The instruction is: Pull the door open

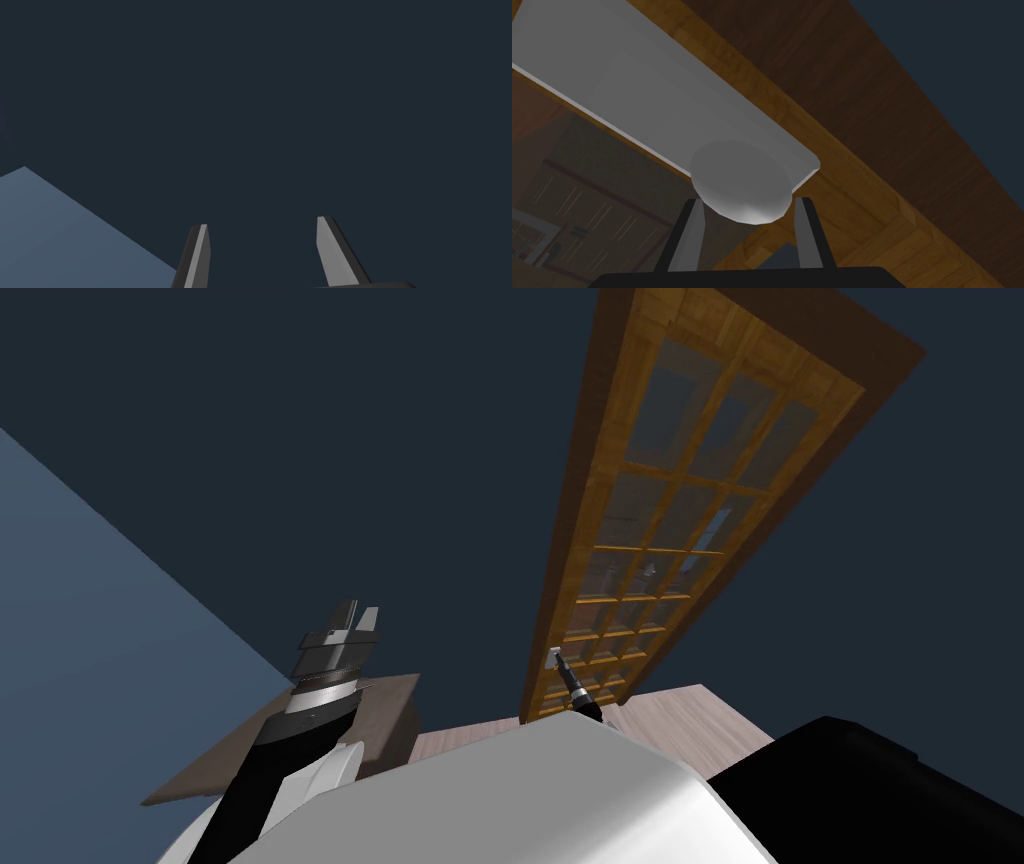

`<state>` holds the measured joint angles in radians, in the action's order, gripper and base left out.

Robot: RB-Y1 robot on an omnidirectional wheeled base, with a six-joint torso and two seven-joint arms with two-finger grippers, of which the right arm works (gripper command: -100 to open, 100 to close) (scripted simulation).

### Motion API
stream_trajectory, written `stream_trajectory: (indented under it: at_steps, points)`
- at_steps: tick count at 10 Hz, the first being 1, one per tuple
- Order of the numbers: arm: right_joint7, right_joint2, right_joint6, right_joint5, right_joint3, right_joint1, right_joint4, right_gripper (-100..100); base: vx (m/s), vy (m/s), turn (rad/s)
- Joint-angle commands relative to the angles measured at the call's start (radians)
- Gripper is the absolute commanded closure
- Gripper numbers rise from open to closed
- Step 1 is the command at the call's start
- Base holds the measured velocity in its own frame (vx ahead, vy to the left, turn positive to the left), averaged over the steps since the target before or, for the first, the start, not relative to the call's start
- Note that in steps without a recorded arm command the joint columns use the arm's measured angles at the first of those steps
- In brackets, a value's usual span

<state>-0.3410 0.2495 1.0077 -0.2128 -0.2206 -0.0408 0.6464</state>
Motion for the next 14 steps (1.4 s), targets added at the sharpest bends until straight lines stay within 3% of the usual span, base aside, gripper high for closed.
stream_trajectory:
  at_steps: [1,14]
  points:
    - [0.05,-0.008,-0.004,0.014,0.012,-0.001,0.001,100,-0.047,-0.018,0.054]
    - [0.347,-0.005,-0.028,0.121,0.043,0.001,0.007,100,-0.043,-0.019,0.067]
